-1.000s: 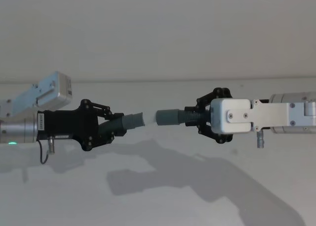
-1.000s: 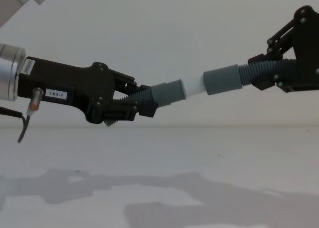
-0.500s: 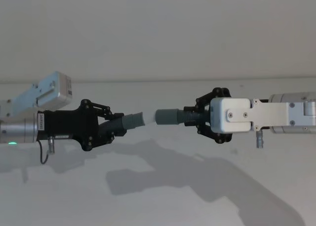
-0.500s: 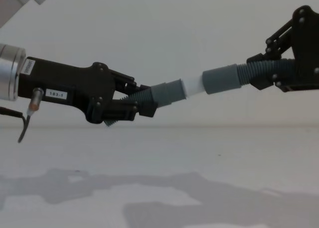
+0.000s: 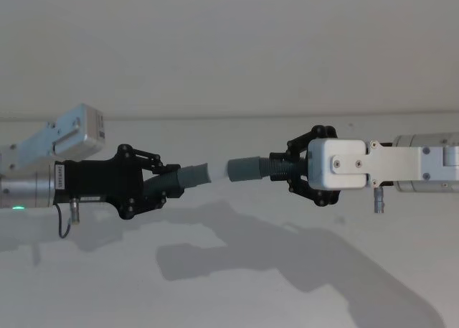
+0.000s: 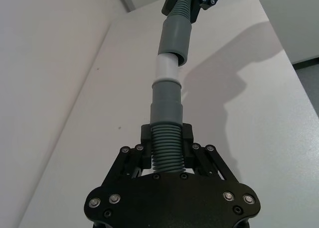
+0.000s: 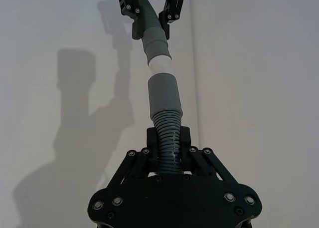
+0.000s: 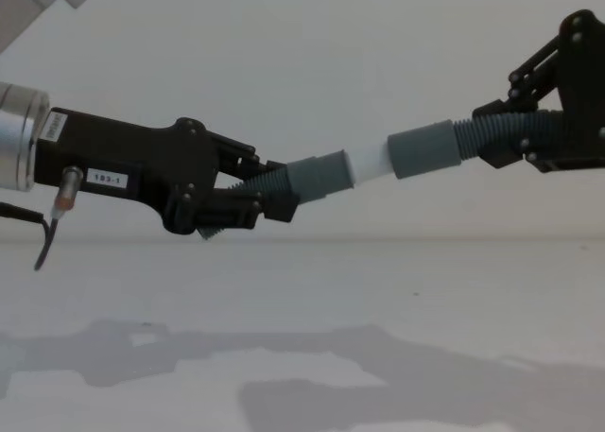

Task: Use both hands to pick up one end of the pipe from the table, align the ends, and insert them.

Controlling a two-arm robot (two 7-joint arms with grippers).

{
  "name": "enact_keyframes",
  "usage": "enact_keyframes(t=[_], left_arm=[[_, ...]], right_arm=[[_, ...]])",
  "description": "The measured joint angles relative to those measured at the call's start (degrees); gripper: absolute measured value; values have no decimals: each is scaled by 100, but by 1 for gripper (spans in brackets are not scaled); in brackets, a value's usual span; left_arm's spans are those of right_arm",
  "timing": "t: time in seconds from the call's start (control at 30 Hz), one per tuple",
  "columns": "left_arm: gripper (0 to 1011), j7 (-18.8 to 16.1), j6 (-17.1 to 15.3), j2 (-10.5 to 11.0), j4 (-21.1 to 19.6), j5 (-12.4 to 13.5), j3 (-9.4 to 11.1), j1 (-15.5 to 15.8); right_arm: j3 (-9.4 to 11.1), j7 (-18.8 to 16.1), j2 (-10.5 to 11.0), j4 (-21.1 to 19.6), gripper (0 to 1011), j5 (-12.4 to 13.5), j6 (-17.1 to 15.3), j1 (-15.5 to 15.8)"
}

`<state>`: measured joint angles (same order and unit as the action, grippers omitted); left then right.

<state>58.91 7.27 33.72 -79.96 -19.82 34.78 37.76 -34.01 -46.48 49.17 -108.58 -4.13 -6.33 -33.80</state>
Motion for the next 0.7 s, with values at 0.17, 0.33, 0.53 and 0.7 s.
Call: enact_keyframes(t=[0.17, 0.33, 0.53, 0.7], left_arm=[[306, 0, 0, 1, 0, 0, -1, 0], [306, -1, 0, 1, 1, 1, -1, 0], [306, -1, -1, 1, 1, 2, -1, 0], [306, -1, -1, 1, 1, 2, -1, 0]], right_arm=[[-1, 0, -9, 13, 223, 3, -2, 0], [-10, -1, -17, 15, 223, 5, -8, -7], [-22, -8, -23, 7, 223, 9, -24, -20], [-25, -11, -25, -9, 223, 14, -41, -32]])
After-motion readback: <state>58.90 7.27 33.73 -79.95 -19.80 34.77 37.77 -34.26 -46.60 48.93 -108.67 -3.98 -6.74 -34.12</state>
